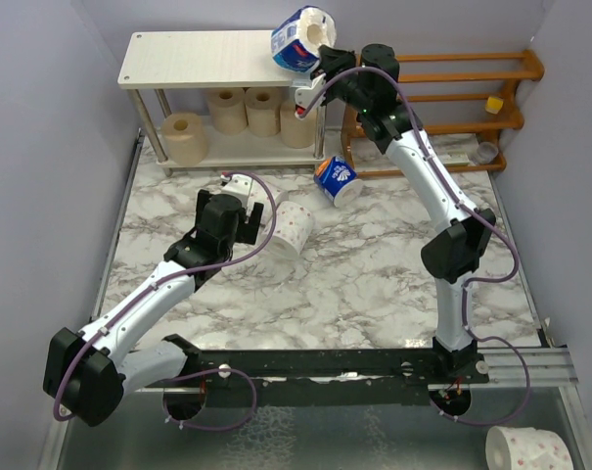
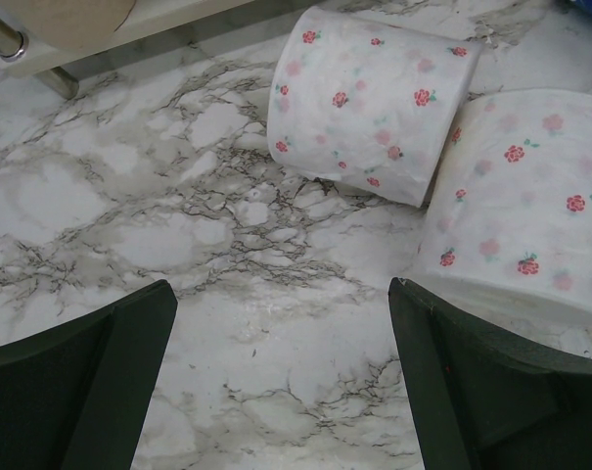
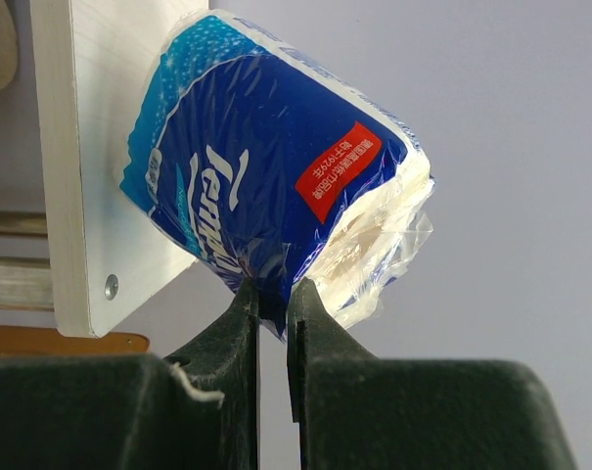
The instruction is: Place and organize the paper towels onto the shelf
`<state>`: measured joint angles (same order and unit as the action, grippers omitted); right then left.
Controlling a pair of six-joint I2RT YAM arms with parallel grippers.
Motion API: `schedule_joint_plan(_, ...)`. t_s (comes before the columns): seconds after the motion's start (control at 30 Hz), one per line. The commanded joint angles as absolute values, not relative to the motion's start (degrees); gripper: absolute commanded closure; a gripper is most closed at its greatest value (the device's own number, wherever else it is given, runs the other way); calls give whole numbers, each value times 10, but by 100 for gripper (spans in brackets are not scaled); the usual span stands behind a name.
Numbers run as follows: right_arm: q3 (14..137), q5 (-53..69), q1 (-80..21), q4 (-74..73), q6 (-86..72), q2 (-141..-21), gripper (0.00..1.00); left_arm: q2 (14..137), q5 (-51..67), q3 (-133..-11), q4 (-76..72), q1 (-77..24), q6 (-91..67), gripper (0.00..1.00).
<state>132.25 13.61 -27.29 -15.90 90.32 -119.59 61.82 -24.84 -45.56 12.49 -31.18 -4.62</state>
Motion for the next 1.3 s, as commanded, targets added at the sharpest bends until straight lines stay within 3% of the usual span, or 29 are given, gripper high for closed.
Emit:
schedule_joint_plan(0.0,1321,100,-267,-108,909,-1188,94,616,-238,-461,124,-310,-56,6)
schedule_joint_plan(0.5,1328,97,-264,-29,911,-1185,66,614,-237,-463,128,-309,-55,6)
schedule_joint_plan(0.67,1317,96,-264,21,906,-1180,34,614,-238,-463,127,-309,-55,6)
schedule_joint_plan(0.7,1303,97,-264,45,903,-1175,18,615,-238,-463,127,-309,-55,6)
schedule_joint_plan(0.73,1287,97,-264,75,899,-1170,11,616,-238,-465,128,-309,-55,6)
schedule_joint_plan(0.8,1274,93,-265,100,896,-1168,9,617,-238,-463,128,-309,-56,5)
schedule_joint_plan(0.83,1272,86,-265,111,897,-1170,2,617,-237,-464,128,-309,-55,5)
schedule_joint_plan(1.03,1248,50,-265,163,823,-1142,0,611,-238,-460,120,-309,-64,4)
schedule_joint_plan(1.17,1157,30,-266,118,731,-1054,0,586,-251,-442,73,-310,-157,1)
schedule_joint_plan(1.27,1029,39,-263,85,755,-974,0,574,-178,-457,78,-316,-197,1)
